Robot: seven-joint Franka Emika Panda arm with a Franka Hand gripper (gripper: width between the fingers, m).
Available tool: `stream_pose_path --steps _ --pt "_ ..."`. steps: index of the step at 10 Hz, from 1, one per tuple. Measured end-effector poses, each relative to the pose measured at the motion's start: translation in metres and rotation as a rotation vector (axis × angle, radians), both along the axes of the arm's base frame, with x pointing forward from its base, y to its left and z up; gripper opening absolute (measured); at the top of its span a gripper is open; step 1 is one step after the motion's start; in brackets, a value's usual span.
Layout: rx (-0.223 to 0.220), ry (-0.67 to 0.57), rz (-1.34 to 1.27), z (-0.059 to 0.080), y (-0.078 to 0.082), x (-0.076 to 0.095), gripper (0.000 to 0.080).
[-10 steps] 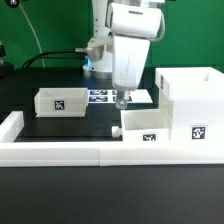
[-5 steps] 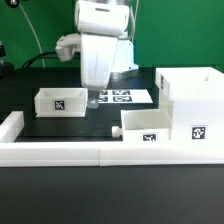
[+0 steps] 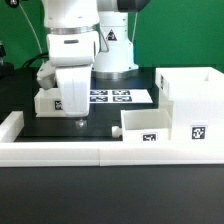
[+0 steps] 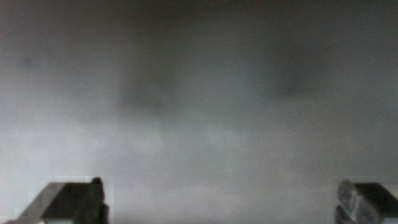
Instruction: Assemble drawer
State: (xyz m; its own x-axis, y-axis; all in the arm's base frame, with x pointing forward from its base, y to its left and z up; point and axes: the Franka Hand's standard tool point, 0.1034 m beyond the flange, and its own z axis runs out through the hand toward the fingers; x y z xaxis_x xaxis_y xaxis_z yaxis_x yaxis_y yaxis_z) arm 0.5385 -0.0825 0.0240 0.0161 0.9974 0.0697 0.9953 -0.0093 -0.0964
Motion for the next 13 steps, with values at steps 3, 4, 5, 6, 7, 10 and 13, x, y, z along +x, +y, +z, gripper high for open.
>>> stream_pose_path --steps 3,4,5,6,7,10,13 --pt "0.011 0.014 -0.007 -0.011 0.018 0.005 0.0649" --pt "0.007 0.017 -0.052 -0.011 0.024 0.006 0.0649" --pt "0.004 0.015 -0.096 -0.01 0.043 0.01 0.0649" --pt "-0.005 0.022 -0.119 -0.011 0.052 0.008 0.0649" --pt "-0.035 0.024 -0.137 -0.012 0.053 0.008 0.0649" --pt "-0.057 0.032 -0.156 -0.007 0.058 0.013 0.0649" --pt "-0.057 0.034 -0.165 -0.007 0.062 0.013 0.0649"
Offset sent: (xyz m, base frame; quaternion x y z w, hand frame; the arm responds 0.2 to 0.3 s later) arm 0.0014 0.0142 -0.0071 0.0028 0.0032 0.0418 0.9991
